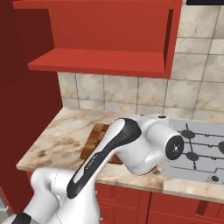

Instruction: Grab the spray bottle from the cabinet, then place it next to the cutting board for sanitizing. Then grab the dish brush from the countertop next to the sink and place it next to the cutting board.

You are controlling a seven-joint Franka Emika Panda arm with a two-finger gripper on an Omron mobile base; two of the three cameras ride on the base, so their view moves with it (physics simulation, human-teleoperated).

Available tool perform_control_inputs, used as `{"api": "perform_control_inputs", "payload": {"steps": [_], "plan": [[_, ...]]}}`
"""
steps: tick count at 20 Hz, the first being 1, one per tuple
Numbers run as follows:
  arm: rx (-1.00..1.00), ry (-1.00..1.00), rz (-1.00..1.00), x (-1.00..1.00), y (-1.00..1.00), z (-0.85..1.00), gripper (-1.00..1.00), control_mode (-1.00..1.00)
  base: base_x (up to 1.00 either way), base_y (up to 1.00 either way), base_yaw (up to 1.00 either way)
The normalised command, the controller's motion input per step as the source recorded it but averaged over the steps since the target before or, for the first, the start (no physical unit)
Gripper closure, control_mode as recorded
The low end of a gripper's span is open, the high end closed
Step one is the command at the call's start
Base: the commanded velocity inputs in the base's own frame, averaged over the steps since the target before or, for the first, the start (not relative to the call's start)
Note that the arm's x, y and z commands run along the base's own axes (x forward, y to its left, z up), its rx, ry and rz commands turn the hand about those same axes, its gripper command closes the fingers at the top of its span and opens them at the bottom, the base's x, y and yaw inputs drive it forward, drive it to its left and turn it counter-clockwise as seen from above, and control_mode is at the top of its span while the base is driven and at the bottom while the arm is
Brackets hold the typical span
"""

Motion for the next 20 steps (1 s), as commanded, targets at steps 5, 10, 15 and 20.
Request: {"api": "perform_control_inputs", "payload": {"steps": [5,10,15,20], "plan": [[0.27,0.01,-0.12,-0.26,0.66,0.0,-1.0,-1.0,0.0,0.0,0.0],[0.1,0.0,-0.14,-0.04,0.84,0.01,-1.0,-1.0,0.0,0.0,0.0],[-0.18,0.01,-0.06,0.0,0.72,0.14,-1.0,-1.0,0.0,0.0,0.0],[-0.27,0.17,-0.04,-0.02,0.39,0.11,-1.0,-1.0,0.0,0.0,0.0]]}}
